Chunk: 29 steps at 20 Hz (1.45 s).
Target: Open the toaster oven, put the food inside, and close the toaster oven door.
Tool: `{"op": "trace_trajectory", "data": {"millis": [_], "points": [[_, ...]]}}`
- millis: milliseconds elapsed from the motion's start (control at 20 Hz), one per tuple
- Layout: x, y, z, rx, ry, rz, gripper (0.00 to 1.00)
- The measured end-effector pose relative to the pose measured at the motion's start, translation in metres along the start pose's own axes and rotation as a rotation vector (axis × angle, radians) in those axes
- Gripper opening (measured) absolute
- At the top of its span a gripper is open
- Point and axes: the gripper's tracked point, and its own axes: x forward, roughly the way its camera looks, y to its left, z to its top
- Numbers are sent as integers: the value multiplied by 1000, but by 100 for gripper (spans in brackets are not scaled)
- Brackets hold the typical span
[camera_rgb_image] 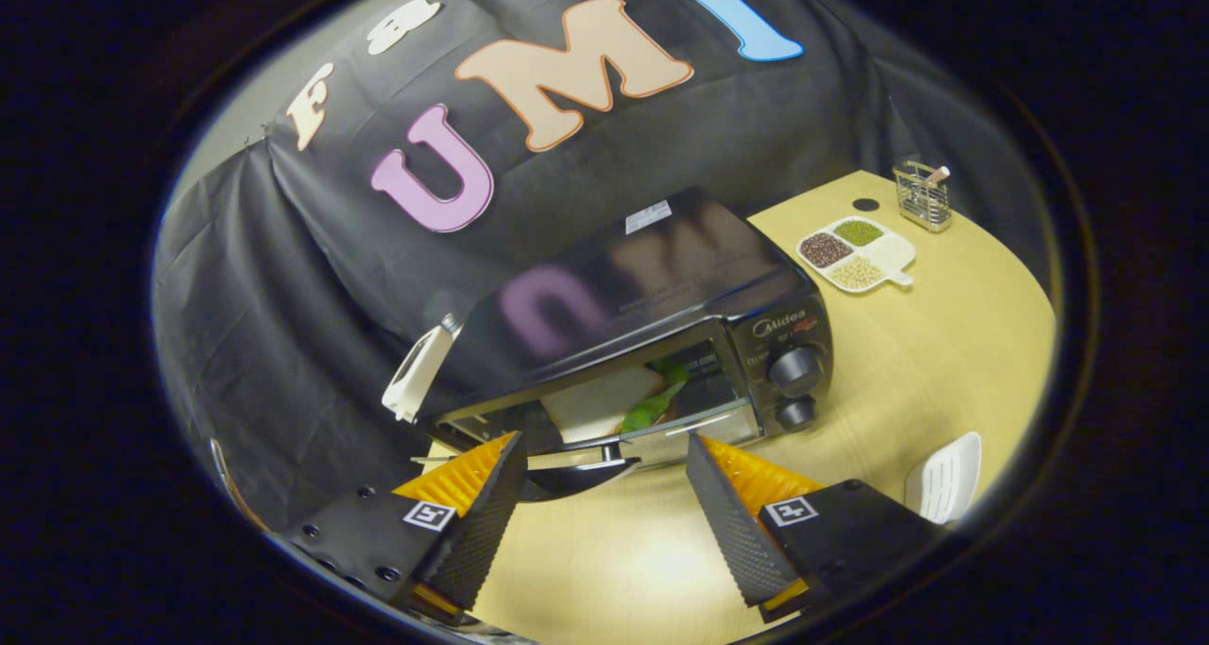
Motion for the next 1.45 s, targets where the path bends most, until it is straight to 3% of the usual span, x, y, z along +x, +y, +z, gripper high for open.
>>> {"op": "trace_trajectory", "data": {"millis": [700, 1000, 1250, 1450], "points": [[22, 5, 25, 85, -49, -9, 98], [-25, 31, 77, 112, -169, 59, 99], [-106, 51, 166, -85, -412, 52, 99], [-168, 56, 211, -309, -577, -64, 99]]}}
